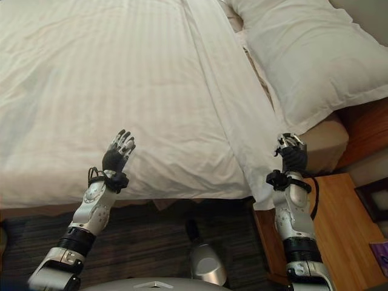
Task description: Making the bed.
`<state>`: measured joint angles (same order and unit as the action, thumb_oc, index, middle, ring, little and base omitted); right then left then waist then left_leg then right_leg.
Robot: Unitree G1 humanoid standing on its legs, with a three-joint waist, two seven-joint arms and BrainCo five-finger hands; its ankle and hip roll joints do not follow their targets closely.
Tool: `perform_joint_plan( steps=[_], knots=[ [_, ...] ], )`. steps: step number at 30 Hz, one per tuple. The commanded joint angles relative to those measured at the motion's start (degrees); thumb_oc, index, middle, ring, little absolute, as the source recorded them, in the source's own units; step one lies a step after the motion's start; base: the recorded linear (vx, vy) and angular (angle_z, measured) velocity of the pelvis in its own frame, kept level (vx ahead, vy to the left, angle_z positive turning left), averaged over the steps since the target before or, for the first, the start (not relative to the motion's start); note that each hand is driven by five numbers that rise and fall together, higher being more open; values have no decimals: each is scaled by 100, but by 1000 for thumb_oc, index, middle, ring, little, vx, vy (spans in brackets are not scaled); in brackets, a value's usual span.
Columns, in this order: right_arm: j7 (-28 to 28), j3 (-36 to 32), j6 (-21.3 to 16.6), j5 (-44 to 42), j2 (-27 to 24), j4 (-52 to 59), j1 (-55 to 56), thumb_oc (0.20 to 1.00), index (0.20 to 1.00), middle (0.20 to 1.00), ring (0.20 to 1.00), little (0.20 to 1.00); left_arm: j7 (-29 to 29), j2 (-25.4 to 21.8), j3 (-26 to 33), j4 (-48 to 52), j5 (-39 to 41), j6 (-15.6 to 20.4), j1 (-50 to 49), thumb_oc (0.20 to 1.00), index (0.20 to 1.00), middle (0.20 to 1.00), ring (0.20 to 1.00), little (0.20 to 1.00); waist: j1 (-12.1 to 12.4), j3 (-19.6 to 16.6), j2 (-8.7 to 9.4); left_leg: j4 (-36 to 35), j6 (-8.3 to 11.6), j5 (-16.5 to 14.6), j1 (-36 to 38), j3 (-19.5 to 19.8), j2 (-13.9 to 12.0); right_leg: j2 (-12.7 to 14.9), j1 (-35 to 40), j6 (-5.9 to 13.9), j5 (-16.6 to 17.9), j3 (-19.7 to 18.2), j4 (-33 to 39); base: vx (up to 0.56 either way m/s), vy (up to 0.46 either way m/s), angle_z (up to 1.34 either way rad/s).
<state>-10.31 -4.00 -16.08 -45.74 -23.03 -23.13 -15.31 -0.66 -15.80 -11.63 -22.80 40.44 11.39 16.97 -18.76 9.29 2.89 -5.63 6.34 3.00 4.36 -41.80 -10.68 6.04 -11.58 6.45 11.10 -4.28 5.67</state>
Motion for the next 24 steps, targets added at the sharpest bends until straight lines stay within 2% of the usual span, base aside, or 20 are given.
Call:
perform_joint_plan(
  steps=[1,3,4,6,7,9,11,12,13,14,15,16,17,18,20,21,22,24],
  knots=[
    [38,-144,-594,-676,-590,-43,-1148,200,200,200,200,200,198,-182,-88,75,303,546,1004,1000,1000,1000,1000,1000,-144,569,-213,216,528,396,81,98,-687,450,-127,457,-726,-143,-654,-71,48,-1],
    [-9,-84,-639,-700,-713,-185,-1420,200,200,200,200,200,179,-179,-143,9,329,599,1195,1000,1000,1000,1000,1000,-169,665,-290,246,534,396,20,55,-689,446,-238,463,-708,-197,-691,-123,77,-8],
    [-84,100,-640,-723,-851,-410,-1864,200,200,200,200,200,99,-192,-245,-161,336,641,1465,1000,1000,1000,1000,1000,-206,769,-419,281,551,391,-81,-28,-676,431,-423,481,-651,-265,-707,-173,91,-9],
    [-107,249,-610,-705,-927,-587,-2138,200,200,200,200,200,72,-207,-313,-287,301,655,1634,1000,1000,1000,1000,1000,-199,833,-506,318,554,391,-186,-38,-672,425,-559,494,-618,-308,-738,-66,80,-27],
    [-129,422,-567,-680,-966,-784,-2372,200,200,200,200,200,14,-216,-377,-422,254,678,1802,1000,1000,1000,1000,1000,-158,866,-637,308,618,260,-245,64,-622,452,-642,552,-705,-360,-731,-8,109,-30],
    [-54,713,-459,-743,-799,-1086,-2580,200,200,200,200,200,-98,-233,-472,-651,137,699,1984,1000,1000,1000,1000,1000,-71,969,-854,303,617,295,-468,122,-609,471,-863,592,-673,-391,-742,-66,85,-24],
    [0,768,-445,-792,-730,-1229,-2586,200,200,200,200,200,-117,-225,-492,-740,94,721,2009,1000,1000,1000,1000,1000,-50,956,-933,298,621,322,-547,138,-636,477,-931,593,-660,-373,-750,-31,7,-26],
    [79,783,-382,-881,-491,-1468,-2435,200,200,200,200,200,-90,-170,-491,-835,81,694,2008,1000,1000,1000,1000,1000,-13,947,-1024,272,632,356,-572,173,-669,480,-939,594,-669,-314,-747,-100,-61,-13],
    [135,775,-345,-923,-359,-1564,-2274,200,200,200,200,200,-81,-147,-489,-847,45,695,1943,1000,1000,1000,1000,1000,-35,960,-1035,307,567,507,-639,89,-739,446,-981,545,-554,-263,-773,-78,-71,-9],
    [194,747,-303,-938,-202,-1635,-2081,200,200,200,200,200,-59,-104,-469,-843,17,679,1857,1000,1000,1000,1000,1000,-36,939,-1060,292,575,519,-627,97,-756,431,-974,533,-556,-240,-774,10,-16,-7],
    [193,743,-305,-938,-193,-1633,-2068,200,200,200,200,200,-57,-109,-475,-836,14,676,1845,1000,1000,1000,1000,1000,-5,891,-1088,238,645,400,-565,195,-718,448,-926,568,-662,-251,-744,32,-22,-3],
    [299,636,-218,-991,127,-1915,-1605,200,200,200,200,200,27,-36,-413,-800,-9,660,1608,1000,1000,1000,1000,1000,-21,871,-1104,254,582,534,-584,120,-787,398,-944,505,-581,-189,-792,113,37,1],
    [302,633,-221,-993,135,-1920,-1595,200,200,200,200,200,32,-43,-420,-791,-9,656,1592,1000,1000,1000,1000,1000,10,822,-1132,197,651,415,-521,217,-747,416,-896,541,-688,-202,-763,-58,-70,7],
    [358,568,-165,-985,255,-2066,-1347,200,200,200,200,200,70,-20,-348,-752,-10,649,1419,1000,1000,1000,1000,1000,-17,821,-1109,235,587,546,-561,125,-799,380,-922,488,-594,-177,-788,24,-25,10],
    [481,355,-22,-876,461,-2384,-776,200,200,200,200,200,187,54,-99,-646,78,636,1044,1000,1000,1000,1000,1000,-24,732,-1103,212,594,555,-513,103,-833,335,-885,456,-628,-152,-788,38,-30,6],
    [515,295,22,-839,521,-2466,-609,200,200,200,200,200,213,84,-44,-616,116,635,929,1000,1000,1000,1000,1000,-7,650,-1118,151,667,434,-427,186,-804,339,-821,486,-749,-168,-756,0,0,0],
    [527,257,50,-822,548,-2525,-498,200,200,200,200,200,208,124,-11,-616,126,633,878,1000,1000,1000,1000,1000,-55,666,-1067,208,602,558,-485,75,-872,296,-866,429,-646,-154,-778,0,0,0],
    [577,170,105,-772,617,-2618,-225,200,200,200,200,200,226,194,43,-621,152,616,762,1000,1000,1000,1000,1000,-117,602,-1012,212,607,543,-445,56,-906,266,-833,414,-676,-147,-785,-34,-39,-1]
  ],
)
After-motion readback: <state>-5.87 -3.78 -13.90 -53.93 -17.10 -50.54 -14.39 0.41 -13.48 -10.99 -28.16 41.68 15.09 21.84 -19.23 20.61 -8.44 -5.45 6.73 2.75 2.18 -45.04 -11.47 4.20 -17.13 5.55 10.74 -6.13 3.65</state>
